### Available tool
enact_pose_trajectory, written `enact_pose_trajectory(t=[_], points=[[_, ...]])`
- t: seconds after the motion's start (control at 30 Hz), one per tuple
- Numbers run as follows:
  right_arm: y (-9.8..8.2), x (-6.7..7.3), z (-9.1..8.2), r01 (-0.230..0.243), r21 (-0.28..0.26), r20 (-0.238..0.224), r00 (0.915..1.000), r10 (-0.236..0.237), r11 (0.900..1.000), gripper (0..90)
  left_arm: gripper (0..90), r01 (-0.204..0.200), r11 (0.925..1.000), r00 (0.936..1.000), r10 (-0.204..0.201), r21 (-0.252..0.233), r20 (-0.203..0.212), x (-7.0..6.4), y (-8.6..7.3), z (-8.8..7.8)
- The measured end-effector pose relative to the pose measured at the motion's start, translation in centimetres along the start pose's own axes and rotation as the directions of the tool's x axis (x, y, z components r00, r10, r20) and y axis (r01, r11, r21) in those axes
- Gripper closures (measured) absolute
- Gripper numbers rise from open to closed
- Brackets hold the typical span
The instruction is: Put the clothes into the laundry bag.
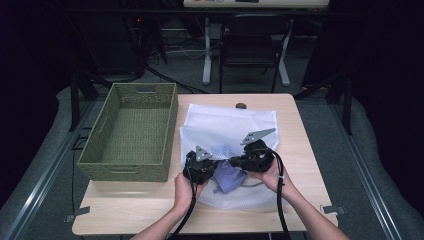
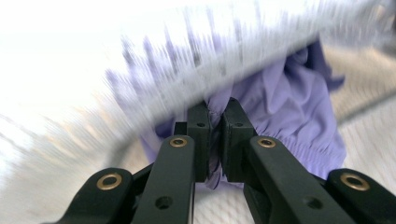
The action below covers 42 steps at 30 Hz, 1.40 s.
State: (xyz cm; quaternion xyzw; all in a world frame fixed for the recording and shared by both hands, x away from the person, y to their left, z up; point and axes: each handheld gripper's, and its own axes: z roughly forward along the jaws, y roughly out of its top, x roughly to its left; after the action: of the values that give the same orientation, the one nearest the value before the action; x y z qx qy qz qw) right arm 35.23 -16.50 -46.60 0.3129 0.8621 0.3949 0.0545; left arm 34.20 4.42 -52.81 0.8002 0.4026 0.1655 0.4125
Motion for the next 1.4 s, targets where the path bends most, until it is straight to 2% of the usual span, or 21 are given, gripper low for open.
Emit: enact_pose_trajectory(t=[0.03, 0.07, 0.2, 0.27, 0.33, 0.4, 0.47, 0.5, 0.6, 0.7, 0.73, 0.8, 0.9, 0.97, 1.1, 1.23, 1.3, 1.4], points=[[0.0, 0.0, -0.1, -0.001, -0.004, -0.002, 1.0000, 0.001, 1.000, 88.9, 84.5, -0.008, 0.9999, 0.9998, 0.007, -0.011, -0.017, 0.0, 0.0, 0.0], [0.0, 0.0, -0.1, -0.002, 0.001, -0.002, 1.0000, 0.002, 1.000, 88.9, 84.4, -0.014, 0.9999, 0.9996, 0.014, 0.003, -0.023, 0.0, 0.0, 0.2], [-0.5, -0.5, 0.7, -0.011, 0.034, 0.007, 0.9999, 0.011, 0.999, 88.9, 79.4, 0.004, 0.9975, 1.0000, -0.004, 0.071, 0.000, 0.8, -0.7, 1.1], [-0.7, -0.7, 1.0, -0.025, 0.050, 0.009, 0.9997, 0.024, 0.998, 88.9, 72.2, 0.025, 0.9959, 0.9993, -0.027, 0.087, 0.025, 1.0, -0.7, 0.9], [-0.7, -0.7, 1.1, -0.019, 0.060, 0.005, 0.9998, 0.018, 0.998, 88.9, 59.7, 0.026, 0.9948, 0.9986, -0.031, 0.098, 0.043, 0.9, -0.5, 0.5], [-0.7, -0.6, 1.1, -0.011, 0.057, 0.011, 0.9999, 0.011, 0.998, 88.9, 52.4, 0.011, 0.9937, 0.9983, -0.017, 0.112, 0.056, 0.6, -0.4, -0.2], [-0.7, -0.7, 1.0, -0.013, 0.065, 0.009, 0.9999, 0.013, 0.998, 88.9, 45.8, 0.012, 0.9941, 0.9971, -0.020, 0.108, 0.073, 0.1, -0.5, -1.0], [-0.8, -0.8, 1.0, -0.020, 0.061, 0.012, 0.9997, 0.019, 0.998, 88.9, 43.4, -0.009, 0.9935, 0.9964, -0.001, 0.114, 0.084, 0.0, -0.5, -1.5], [-0.9, -0.9, 0.9, -0.026, 0.053, 0.013, 0.9996, 0.025, 0.998, 88.9, 37.1, -0.030, 0.9942, 0.9949, 0.020, 0.104, 0.099, -0.7, -0.6, -2.7], [-0.9, -0.9, 0.8, -0.030, 0.055, 0.018, 0.9994, 0.029, 0.998, 88.9, 33.5, -0.054, 0.9946, 0.9922, 0.043, 0.089, 0.117, -1.6, -0.5, -3.1], [-0.9, -1.0, 0.8, -0.027, 0.059, 0.015, 0.9995, 0.027, 0.998, 88.9, 33.0, -0.072, 0.9933, 0.9906, 0.061, 0.090, 0.122, -1.9, -0.5, -3.1], [-0.9, -1.0, 0.8, -0.027, 0.061, 0.017, 0.9995, 0.026, 0.998, 88.8, 31.7, -0.084, 0.9913, 0.9880, 0.070, 0.101, 0.138, -2.6, -0.7, -2.8], [-1.0, -1.0, 0.9, -0.033, 0.061, 0.017, 0.9994, 0.032, 0.998, 88.8, 30.9, -0.089, 0.9885, 0.9852, 0.069, 0.122, 0.157, -3.3, -1.3, -2.1], [-1.0, -1.0, 1.0, -0.030, 0.068, 0.018, 0.9994, 0.029, 0.997, 88.9, 30.6, -0.107, 0.9831, 0.9816, 0.081, 0.149, 0.173, -3.8, -1.7, -1.6], [-1.0, -1.0, 1.3, -0.029, 0.068, 0.015, 0.9995, 0.028, 0.997, 88.8, 31.1, -0.141, 0.9711, 0.9783, 0.107, 0.192, 0.178, -4.6, -2.3, -0.3], [-1.0, -1.0, 1.4, -0.032, 0.083, 0.016, 0.9994, 0.031, 0.996, 88.9, 37.9, -0.153, 0.9615, 0.9811, 0.121, 0.228, 0.151, -4.9, -2.6, 0.9], [-1.1, -0.9, 1.5, -0.034, 0.080, 0.012, 0.9994, 0.033, 0.996, 88.9, 44.8, -0.140, 0.9647, 0.9838, 0.110, 0.223, 0.141, -4.7, -2.7, 1.2], [-1.0, -0.8, 1.4, -0.031, 0.081, 0.014, 0.9995, 0.030, 0.996, 88.9, 59.4, -0.139, 0.9655, 0.9816, 0.105, 0.220, 0.160, -4.5, -2.8, 1.5]])
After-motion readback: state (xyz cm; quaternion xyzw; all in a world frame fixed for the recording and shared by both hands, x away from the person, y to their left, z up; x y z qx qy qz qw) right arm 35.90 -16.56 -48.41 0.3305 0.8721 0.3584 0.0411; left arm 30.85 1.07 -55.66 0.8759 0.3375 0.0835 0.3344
